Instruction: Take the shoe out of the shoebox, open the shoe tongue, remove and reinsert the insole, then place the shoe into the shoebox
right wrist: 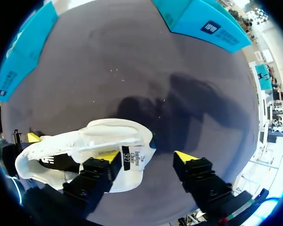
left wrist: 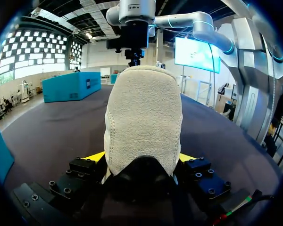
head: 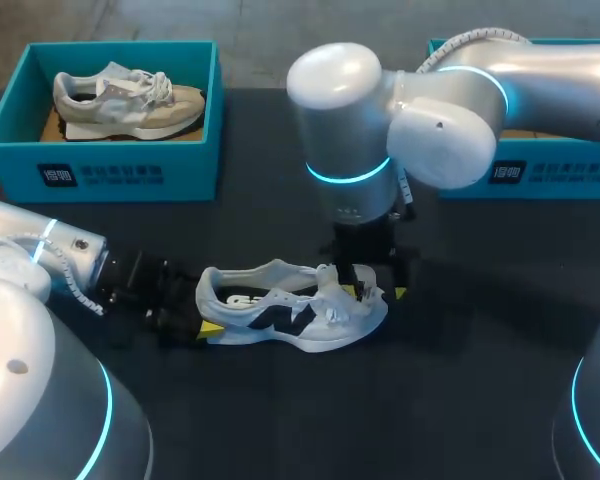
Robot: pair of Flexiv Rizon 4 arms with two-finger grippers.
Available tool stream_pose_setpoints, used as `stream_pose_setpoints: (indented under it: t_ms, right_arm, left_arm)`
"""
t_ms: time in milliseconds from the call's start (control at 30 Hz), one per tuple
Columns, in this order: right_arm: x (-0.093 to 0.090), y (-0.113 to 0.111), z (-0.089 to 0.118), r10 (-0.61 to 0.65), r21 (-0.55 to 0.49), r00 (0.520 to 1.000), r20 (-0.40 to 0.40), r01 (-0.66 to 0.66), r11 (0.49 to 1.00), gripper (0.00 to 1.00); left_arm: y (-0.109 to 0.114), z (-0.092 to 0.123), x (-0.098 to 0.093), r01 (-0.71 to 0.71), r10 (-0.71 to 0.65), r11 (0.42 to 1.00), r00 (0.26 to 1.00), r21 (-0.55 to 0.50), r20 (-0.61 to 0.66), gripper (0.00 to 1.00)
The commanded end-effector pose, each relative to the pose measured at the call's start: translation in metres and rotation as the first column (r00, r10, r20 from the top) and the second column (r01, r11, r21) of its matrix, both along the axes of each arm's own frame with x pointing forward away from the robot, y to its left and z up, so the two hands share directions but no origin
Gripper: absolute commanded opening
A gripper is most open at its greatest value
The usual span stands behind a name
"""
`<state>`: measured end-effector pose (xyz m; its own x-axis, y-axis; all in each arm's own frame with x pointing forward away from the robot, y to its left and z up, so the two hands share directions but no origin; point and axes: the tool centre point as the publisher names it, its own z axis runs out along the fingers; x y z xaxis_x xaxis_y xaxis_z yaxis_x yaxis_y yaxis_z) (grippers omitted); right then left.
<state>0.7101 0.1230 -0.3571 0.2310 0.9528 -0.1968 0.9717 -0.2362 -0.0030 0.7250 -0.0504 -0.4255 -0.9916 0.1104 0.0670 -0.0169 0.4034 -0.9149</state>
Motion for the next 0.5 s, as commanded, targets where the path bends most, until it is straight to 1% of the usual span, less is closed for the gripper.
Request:
stream_pose_setpoints:
  t_ms: [33,267,400,500]
  right_arm:
    - [-0.008,0.006,0.013,-0.252,-0.009,0.964,0.084,0.254,0.967,1.0]
    - [-0.006,0.016,0.035,-0.179,0.013,0.976,0.122,0.179,0.984,1.0]
    - [-0.005,0.025,0.048,-0.098,0.026,0.985,0.143,0.095,0.995,1.0]
    - [-0.004,0.034,0.054,0.006,0.006,0.989,0.148,-0.007,1.0,1.0]
  left_arm:
    - [-0.002,-0.007,0.001,-0.001,0.001,1.0,1.0,0.002,0.0,0.0]
    - [-0.002,-0.007,0.001,-0.001,0.001,1.0,1.0,0.002,0.0,0.0]
    - [-0.002,-0.007,0.001,-0.001,0.001,1.0,1.0,0.002,0.0,0.0]
    - [-0.002,-0.007,0.001,-0.001,0.001,1.0,1.0,0.002,0.0,0.0]
